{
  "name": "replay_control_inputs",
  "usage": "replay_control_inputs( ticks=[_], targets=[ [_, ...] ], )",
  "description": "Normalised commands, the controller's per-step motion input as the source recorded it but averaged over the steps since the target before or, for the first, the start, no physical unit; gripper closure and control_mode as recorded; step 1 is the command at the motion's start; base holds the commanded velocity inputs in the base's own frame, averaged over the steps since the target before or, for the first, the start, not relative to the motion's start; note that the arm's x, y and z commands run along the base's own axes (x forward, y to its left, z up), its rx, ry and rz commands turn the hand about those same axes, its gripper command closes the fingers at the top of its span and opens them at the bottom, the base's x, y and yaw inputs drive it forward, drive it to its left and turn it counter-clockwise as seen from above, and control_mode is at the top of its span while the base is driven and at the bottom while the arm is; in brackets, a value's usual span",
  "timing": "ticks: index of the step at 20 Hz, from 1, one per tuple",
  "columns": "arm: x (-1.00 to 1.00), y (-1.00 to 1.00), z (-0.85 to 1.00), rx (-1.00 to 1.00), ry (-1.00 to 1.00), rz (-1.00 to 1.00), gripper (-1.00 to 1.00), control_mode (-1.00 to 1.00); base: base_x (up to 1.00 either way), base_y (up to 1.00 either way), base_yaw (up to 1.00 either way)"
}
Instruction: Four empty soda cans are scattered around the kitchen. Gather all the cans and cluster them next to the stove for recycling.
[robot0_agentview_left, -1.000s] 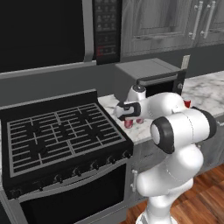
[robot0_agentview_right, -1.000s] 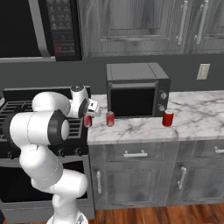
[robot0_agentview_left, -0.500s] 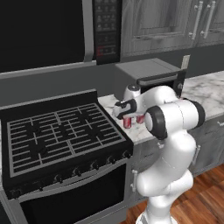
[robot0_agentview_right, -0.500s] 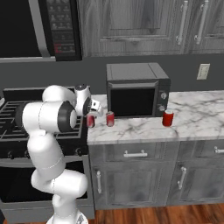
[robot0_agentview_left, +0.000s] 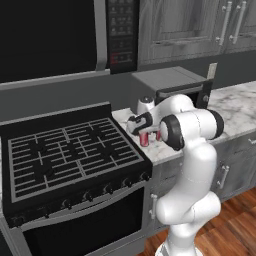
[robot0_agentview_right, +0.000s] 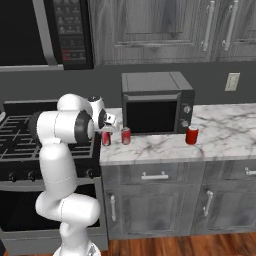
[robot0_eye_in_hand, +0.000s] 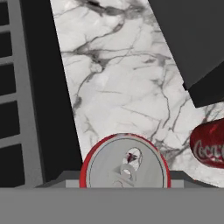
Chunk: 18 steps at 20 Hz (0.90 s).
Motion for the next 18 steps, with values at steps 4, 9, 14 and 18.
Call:
replay_control_inputs(
  ticks=[4, 9, 14, 18],
  targets=[
    [0.26, -0.03, -0.24, 0.00, 0.00, 0.00, 1.00, -1.00, 0.00, 0.00, 0.00],
    [0.26, -0.06, -0.24, 0.00, 0.00, 0.00, 1.00, -1.00, 0.00, 0.00, 0.00],
    [0.11, -0.06, -0.29, 0.00, 0.03, 0.00, 1.00, -1.00, 0.00, 0.00, 0.00],
    [0.00, -0.05, -0.34, 0.00, 0.06, 0.00, 1.00, -1.00, 0.00, 0.00, 0.00]
  ],
)
